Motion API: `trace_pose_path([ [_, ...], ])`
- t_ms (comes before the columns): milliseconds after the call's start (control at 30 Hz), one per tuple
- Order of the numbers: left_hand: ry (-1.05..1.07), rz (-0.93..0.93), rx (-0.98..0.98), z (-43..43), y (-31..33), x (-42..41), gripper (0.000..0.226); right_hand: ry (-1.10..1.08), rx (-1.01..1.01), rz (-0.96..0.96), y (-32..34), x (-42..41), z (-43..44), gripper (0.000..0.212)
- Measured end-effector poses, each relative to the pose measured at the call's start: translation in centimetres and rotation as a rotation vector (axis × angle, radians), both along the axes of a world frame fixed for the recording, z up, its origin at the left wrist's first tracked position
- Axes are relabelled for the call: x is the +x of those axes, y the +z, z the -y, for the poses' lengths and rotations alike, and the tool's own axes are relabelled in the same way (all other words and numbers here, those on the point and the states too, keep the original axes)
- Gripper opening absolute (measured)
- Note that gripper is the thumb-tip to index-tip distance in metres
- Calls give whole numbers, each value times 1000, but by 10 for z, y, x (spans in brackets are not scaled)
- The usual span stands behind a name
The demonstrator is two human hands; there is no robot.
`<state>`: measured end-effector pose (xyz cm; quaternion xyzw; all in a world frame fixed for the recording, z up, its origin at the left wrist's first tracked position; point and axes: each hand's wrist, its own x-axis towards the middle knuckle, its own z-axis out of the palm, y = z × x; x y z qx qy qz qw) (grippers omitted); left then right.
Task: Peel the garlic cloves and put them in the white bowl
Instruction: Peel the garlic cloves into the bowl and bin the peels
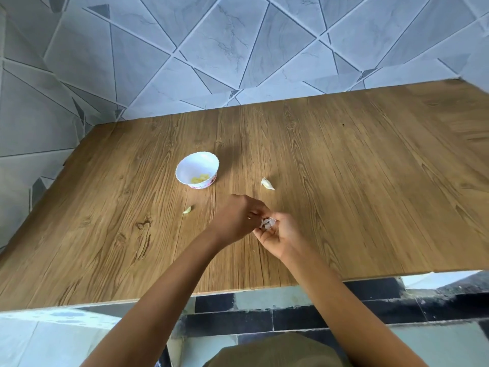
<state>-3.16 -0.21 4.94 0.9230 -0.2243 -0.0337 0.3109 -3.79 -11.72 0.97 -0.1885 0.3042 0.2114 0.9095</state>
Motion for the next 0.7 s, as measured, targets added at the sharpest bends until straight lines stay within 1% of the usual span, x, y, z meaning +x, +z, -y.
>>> trace_pose_path([
  [67,27,26,15,6,-2,-1,24,-6,16,11,1,1,0,19],
  [200,91,101,15,12,-8,-6,16,-27,38,9,2,1,1,23],
  [267,103,127,4,12,-8,-8,16,-17,60,38,3,1,1,22],
  [400,149,35,-145,7,-2,-4,22,-25,47,28,-3,6,4,18],
  [467,190,23,-171,-2,-1,-2,24,-26,66,30,-5,6,6,22],
  [500,214,34,-150,-9,-2,-2,22,-23,76,39,-5,6,8,24],
  [567,229,54,-21,-21,-7,-2,19,-34,77,50,-5,6,13,26],
  [633,189,34,118,-29,-16,-2,19,-56,67,49,-5,6,18,29],
  [700,141,-8,196,-31,-24,-3,18,-57,56,47,-5,6,20,30],
])
